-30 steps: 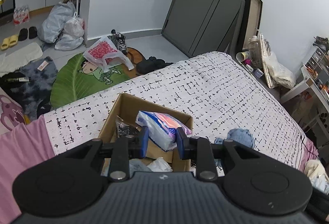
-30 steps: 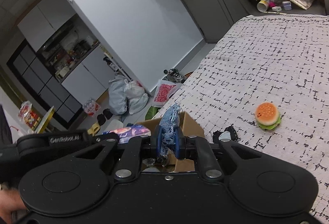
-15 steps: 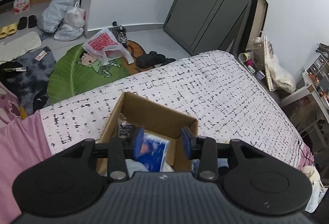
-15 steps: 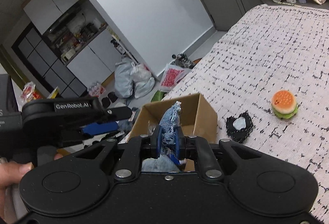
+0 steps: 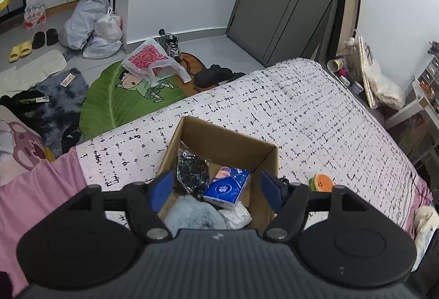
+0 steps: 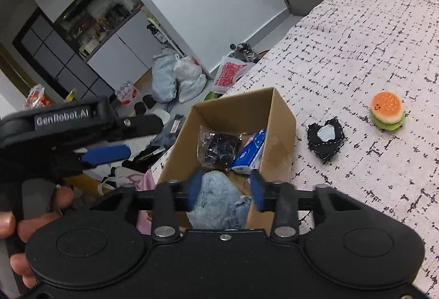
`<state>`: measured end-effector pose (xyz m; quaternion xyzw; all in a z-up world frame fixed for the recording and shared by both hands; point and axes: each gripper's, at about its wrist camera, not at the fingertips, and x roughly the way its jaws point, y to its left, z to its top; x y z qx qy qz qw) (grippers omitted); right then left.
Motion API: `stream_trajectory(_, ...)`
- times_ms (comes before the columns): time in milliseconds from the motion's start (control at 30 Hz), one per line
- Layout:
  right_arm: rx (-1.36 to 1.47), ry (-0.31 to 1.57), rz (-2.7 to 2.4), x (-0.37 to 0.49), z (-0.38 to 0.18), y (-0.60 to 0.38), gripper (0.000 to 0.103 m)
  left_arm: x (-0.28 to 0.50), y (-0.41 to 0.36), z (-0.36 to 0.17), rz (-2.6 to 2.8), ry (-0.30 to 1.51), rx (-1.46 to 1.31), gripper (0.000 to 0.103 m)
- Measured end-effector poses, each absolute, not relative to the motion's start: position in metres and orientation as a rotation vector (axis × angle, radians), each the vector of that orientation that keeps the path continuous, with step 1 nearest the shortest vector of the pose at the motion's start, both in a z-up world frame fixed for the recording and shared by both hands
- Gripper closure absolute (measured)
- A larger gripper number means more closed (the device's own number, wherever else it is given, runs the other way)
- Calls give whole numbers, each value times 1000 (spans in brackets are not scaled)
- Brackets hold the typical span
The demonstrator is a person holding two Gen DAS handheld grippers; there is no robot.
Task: Organize soft objects
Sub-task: 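Open the left gripper to drop the tissue pack while the right releases the fish, then withdraw both grippers toward the black heart pouch and burger plush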
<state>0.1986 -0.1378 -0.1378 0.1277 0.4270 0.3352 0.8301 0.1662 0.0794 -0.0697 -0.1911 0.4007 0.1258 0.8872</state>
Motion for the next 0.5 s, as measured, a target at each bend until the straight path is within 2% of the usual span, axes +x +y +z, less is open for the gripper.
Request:
stream_trajectory(133,297,888,694,200,-131,-147,55,165,71,-67,256,847,-373,24)
stream_trajectory(500,374,881,613,212,-126,-193,48,167,44,-60,250,851,-348,22)
